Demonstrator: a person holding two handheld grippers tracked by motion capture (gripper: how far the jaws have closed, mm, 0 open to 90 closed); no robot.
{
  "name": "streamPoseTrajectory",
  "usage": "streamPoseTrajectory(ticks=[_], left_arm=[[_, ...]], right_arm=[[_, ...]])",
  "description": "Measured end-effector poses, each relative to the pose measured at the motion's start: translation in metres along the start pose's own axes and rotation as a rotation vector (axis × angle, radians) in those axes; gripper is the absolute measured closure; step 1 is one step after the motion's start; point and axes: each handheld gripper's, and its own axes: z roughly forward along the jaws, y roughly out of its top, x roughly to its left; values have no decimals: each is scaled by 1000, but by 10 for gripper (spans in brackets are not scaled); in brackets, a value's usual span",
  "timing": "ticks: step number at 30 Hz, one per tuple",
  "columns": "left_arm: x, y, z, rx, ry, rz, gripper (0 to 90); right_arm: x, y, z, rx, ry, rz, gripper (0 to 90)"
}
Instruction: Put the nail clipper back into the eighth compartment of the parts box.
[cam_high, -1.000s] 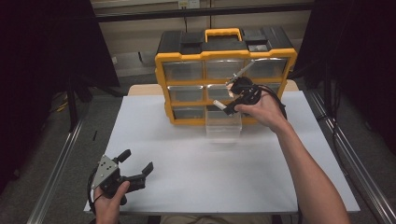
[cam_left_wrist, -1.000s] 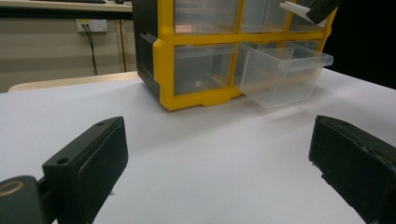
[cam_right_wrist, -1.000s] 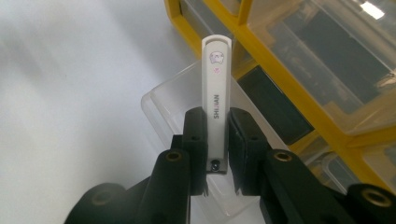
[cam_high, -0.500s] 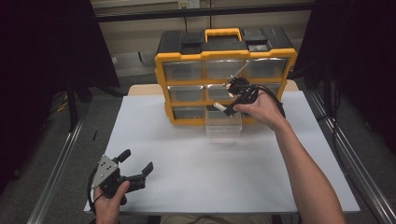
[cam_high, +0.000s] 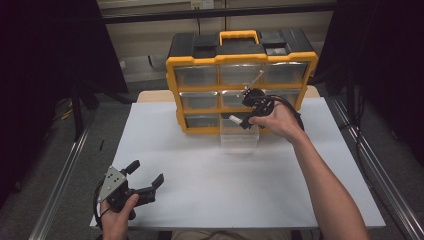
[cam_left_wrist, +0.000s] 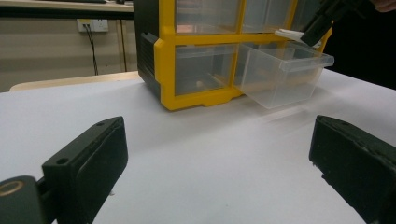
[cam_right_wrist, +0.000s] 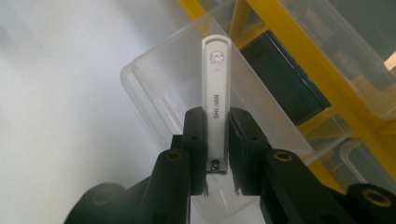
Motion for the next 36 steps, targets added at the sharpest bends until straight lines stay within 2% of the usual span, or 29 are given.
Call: streamPoseTrajectory(ticks=[2, 3, 4, 5, 10, 11, 15, 16, 17, 18, 19, 20, 21, 22, 23, 26, 27, 29, 30, 31, 33, 35, 36], left_arm=[[0, 0, 0, 1, 0, 1, 45], [0, 0, 0, 2, 1, 1, 46], [0, 0, 0, 1, 1, 0, 45], [0, 0, 0, 1, -2, -2, 45], [0, 0, 0, 0, -6, -2, 45], [0, 0, 0, 2, -2, 1, 45], [0, 0, 0, 3, -3, 2, 45], [0, 0, 0, 3, -8, 2, 45], [0, 0, 0, 6, -1, 4, 45], [0, -1, 1, 4, -15, 1, 45], [-1, -1, 1, 5, -10, 3, 45], [-1, -1, 1, 5, -11, 3, 45], [-1, -1, 1, 5, -10, 4, 45], [-1, -1, 1, 6, -9, 5, 45], [0, -1, 1, 7, -10, 2, 45], [-1, -1, 1, 6, -7, 4, 45], [-1, -1, 1, 6, -8, 4, 45], [-1, -1, 1, 9, -10, 9, 45], [0, -1, 1, 9, -11, 8, 45], [0, -1, 1, 8, -11, 8, 46], [0, -1, 1, 10, -9, 5, 45], [0, -1, 1, 8, -8, 5, 45], [0, -1, 1, 13, -9, 8, 45]], right_arm=[[-1, -2, 1, 14, 0, 17, 772], [-3, -2, 3, 0, -1, -3, 772], [-3, -2, 4, 6, 2, 15, 772], [-5, -2, 5, 2, 3, -5, 772], [-5, -2, 10, 12, 1, 15, 772], [-6, -2, 12, 9, 3, 0, 772], [-5, -3, 16, 46, -6, 33, 772], [-6, -3, 19, 26, 1, 10, 772], [-6, -3, 19, 41, -5, 28, 772], [-5, -4, 19, 50, -4, 39, 772], [-8, -5, 22, 24, 0, 5, 772], [-6, -5, 21, 51, -4, 41, 772], [-7, -6, 22, 41, -3, 44, 772], [-8, -6, 24, 29, -5, 22, 772], [-8, -7, 24, 39, -5, 43, 772], [-10, -9, 26, 35, 4, 23, 772], [-9, -10, 26, 41, 8, 41, 772], [-9, -11, 27, 27, 16, 36, 772], [-9, -11, 28, 23, 16, 48, 772], [-7, -11, 27, 42, 14, 74, 771], [-10, -12, 29, 17, 17, 39, 769], [-10, -12, 29, 15, 15, 71, 751], [-12, -12, 29, -4, 17, 63, 716]])
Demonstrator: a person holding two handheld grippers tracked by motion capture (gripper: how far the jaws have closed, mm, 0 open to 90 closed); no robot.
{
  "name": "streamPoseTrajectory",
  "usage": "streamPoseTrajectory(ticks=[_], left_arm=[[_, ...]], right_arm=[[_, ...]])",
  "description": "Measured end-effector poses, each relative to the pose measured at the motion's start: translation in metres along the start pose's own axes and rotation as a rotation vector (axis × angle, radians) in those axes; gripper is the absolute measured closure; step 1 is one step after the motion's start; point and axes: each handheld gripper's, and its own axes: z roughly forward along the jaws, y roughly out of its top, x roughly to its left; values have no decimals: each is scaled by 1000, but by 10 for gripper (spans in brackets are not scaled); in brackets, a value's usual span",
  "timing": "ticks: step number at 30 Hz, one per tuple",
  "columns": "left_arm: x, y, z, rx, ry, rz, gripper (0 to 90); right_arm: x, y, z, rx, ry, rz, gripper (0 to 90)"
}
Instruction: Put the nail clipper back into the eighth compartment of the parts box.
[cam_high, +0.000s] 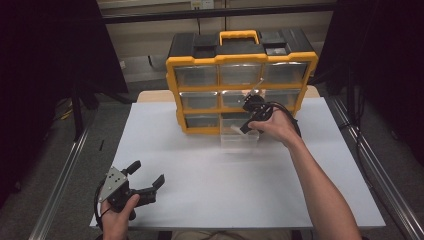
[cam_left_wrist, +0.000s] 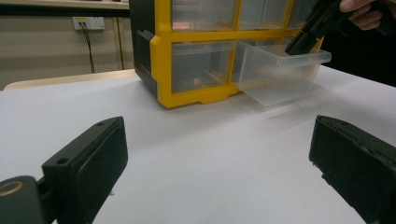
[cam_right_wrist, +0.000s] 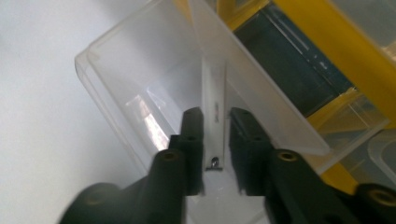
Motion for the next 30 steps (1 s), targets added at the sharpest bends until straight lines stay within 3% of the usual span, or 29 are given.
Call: streamPoseTrajectory(ticks=[10, 13, 14, 15, 24, 26, 27, 28, 30], left_arm=[[0, 0, 0, 1, 0, -2, 45], [0, 0, 0, -3, -3, -4, 45], [0, 0, 0, 5, 3, 0, 45], [0, 0, 0, 2, 2, -5, 45], [1, -1, 6, 11, 0, -16, 45], [1, -1, 6, 12, 0, -17, 45], [1, -1, 6, 12, -2, -17, 45], [1, -1, 5, 9, 0, -18, 46], [1, -1, 4, 9, -6, -17, 45]], right_arm=[[1, -2, -2, -41, -17, 44, 585], [3, -2, -7, -64, -13, 47, 497], [3, -3, -9, -96, -11, 24, 484], [5, -3, -11, -101, -13, 49, 442], [9, -10, -12, -187, -11, 69, 136], [10, -13, -11, -195, -11, 76, 84], [9, -15, -9, -221, -19, 53, 66], [11, -18, -10, -230, -20, 91, 66], [10, -23, -8, -285, -22, 92, 54]])
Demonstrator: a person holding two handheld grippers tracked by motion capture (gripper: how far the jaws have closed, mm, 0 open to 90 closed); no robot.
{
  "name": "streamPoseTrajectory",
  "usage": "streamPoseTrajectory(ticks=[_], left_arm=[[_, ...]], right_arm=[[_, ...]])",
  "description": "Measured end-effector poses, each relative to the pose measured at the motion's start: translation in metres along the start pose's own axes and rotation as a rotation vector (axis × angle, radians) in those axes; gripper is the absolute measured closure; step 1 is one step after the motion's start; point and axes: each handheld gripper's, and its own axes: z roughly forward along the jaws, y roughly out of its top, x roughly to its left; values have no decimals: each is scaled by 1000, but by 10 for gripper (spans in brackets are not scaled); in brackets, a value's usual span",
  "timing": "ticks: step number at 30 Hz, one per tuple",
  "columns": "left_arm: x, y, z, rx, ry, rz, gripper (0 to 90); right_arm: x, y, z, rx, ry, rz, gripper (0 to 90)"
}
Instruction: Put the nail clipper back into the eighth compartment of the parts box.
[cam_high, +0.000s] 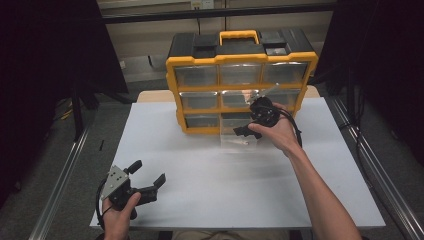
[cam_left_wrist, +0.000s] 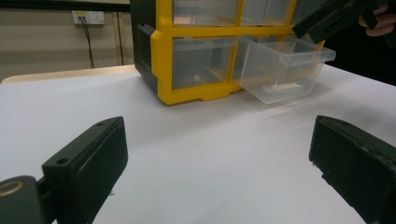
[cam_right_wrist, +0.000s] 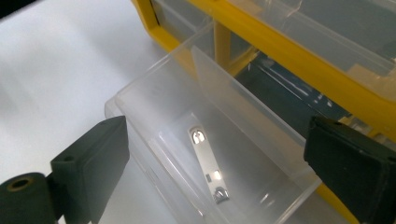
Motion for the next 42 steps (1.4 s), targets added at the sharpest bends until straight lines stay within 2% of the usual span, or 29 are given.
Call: streamPoseTrajectory(ticks=[2, 5, 9, 12, 16, 18, 24, 35, 37, 38, 42], left_arm=[[0, 0, -1, -2, 5, -6, 45], [0, 0, -2, -3, 0, -9, 46], [-1, 0, -2, -7, -3, -14, 45], [-1, 1, -3, -14, -10, -9, 45], [-1, 1, -3, -14, -13, -7, 45], [-1, 1, -3, -13, -5, -5, 45], [1, 1, -1, -2, 0, -2, 45], [3, 0, 0, 2, 17, -17, 46], [3, -1, 1, 2, 23, -21, 46], [3, -1, 1, -6, 28, -36, 45], [4, -1, 2, -7, 22, -48, 44]], right_arm=[[-1, -5, 0, -37, -2, 3, 33], [-1, -13, 0, -75, -4, 37, 38], [1, -19, 0, -105, -28, 37, 45], [7, -23, -1, -150, -78, 24, 46], [10, -31, -3, -211, -74, 22, 39], [11, -36, -4, -255, -90, 27, 36], [10, -47, -8, -328, -109, 28, 16], [15, -70, -26, -428, -176, 57, 16], [15, -75, -29, -433, -180, 69, 16], [16, -77, -30, -441, -186, 78, 19], [18, -87, -35, -443, -199, 82, 21]])
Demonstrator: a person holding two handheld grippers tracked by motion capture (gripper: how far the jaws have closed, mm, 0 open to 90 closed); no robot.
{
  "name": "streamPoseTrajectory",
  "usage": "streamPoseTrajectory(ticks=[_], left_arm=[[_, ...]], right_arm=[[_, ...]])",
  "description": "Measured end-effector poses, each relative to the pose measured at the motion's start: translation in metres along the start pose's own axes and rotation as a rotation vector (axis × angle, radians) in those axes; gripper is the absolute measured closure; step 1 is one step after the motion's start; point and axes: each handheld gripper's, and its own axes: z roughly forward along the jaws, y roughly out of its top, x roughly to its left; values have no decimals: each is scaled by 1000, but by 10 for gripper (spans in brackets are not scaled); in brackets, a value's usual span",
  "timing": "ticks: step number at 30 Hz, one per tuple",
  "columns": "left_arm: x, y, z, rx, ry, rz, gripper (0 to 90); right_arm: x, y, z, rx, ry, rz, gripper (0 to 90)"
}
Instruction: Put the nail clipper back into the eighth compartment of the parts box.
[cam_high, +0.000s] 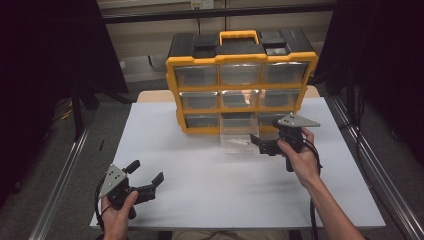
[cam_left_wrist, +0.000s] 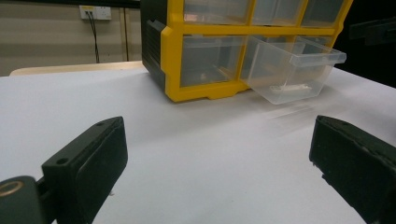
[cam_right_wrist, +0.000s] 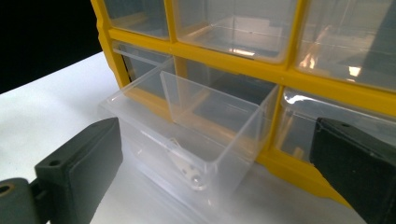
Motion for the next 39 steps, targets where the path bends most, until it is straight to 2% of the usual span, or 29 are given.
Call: streamPoseTrajectory(ticks=[2, 6, 9, 12, 16, 18, 20, 23, 24, 28, 35, 39], left_arm=[[0, 0, -1, 4, 4, 13, 44], [-1, 0, -3, -1, 4, 13, 44], [-1, 0, -5, 0, 4, 22, 44], [0, 0, -5, -6, -5, 9, 44], [0, 0, -7, 0, -8, 25, 43], [-1, 0, -8, -10, -10, 11, 43], [-2, 1, -10, 3, -13, 31, 43], [-3, 0, -10, -4, -22, 31, 43], [-4, 0, -9, -15, -18, 17, 43], [-2, 0, -10, -10, -3, 26, 43], [-2, 0, -11, -10, -7, 36, 43], [-3, 0, -11, -7, -9, 41, 43]], right_arm=[[-1, -2, -4, -3, 4, -1, 21], [-3, -8, -15, -23, -23, -22, 23], [-4, -15, -23, -32, -35, -9, 24], [-4, -21, -31, -30, -52, -20, 26], [-4, -28, -43, -46, -58, -17, 24], [-4, -32, -49, -42, -67, -23, 23], [-5, -37, -53, -43, -73, -15, 23], [-7, -44, -60, -40, -86, -5, 23], [-8, -45, -63, -39, -87, 0, 23], [-11, -51, -73, -59, -111, 2, 24], [-14, -59, -92, -56, -129, 7, 24], [-19, -67, -101, -57, -150, 30, 24]])
